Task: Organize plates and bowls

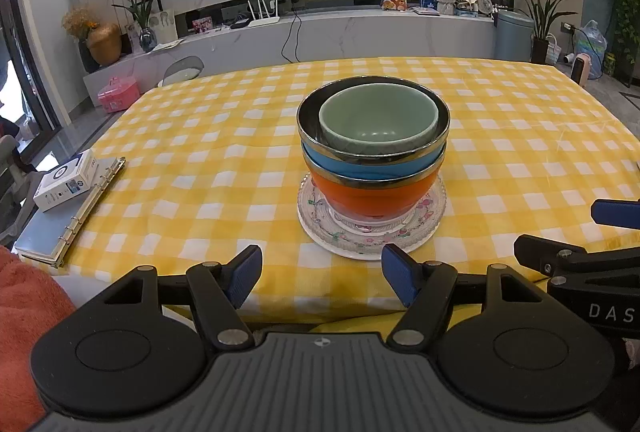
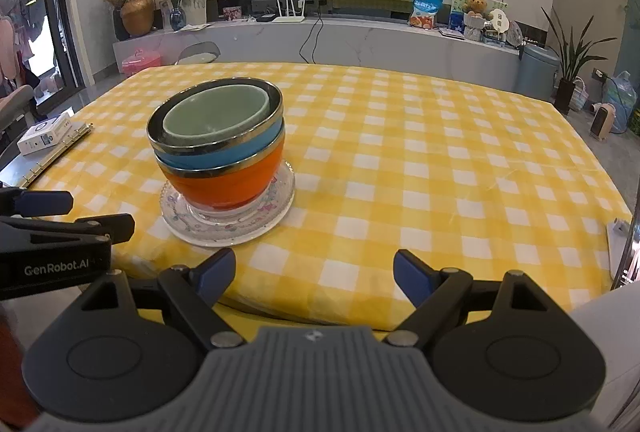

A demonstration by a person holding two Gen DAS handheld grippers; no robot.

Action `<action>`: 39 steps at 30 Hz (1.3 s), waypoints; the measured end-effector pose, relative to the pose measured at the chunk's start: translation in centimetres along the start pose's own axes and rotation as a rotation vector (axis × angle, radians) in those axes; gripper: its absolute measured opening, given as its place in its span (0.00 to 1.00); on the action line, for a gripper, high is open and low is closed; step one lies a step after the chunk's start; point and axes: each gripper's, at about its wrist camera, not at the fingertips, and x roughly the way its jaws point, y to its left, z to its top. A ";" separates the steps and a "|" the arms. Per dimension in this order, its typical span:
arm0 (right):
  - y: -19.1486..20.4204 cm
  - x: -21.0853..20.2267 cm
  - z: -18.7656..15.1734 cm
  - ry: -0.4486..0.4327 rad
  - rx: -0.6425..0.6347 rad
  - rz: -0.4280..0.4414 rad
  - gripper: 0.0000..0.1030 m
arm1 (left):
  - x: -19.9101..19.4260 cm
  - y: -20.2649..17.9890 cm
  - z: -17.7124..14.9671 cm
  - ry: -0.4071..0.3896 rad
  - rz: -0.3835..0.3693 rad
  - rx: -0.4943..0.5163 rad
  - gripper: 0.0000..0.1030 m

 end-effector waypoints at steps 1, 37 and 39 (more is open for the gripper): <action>0.0 0.0 0.0 0.000 0.001 0.001 0.82 | 0.0 0.0 0.0 0.000 0.000 -0.001 0.78; 0.2 0.1 0.0 0.000 0.001 0.001 0.82 | 0.2 0.2 -0.2 0.012 -0.005 -0.005 0.77; 0.1 0.1 0.0 -0.001 0.000 0.002 0.82 | 0.1 0.2 -0.2 0.010 -0.006 -0.005 0.77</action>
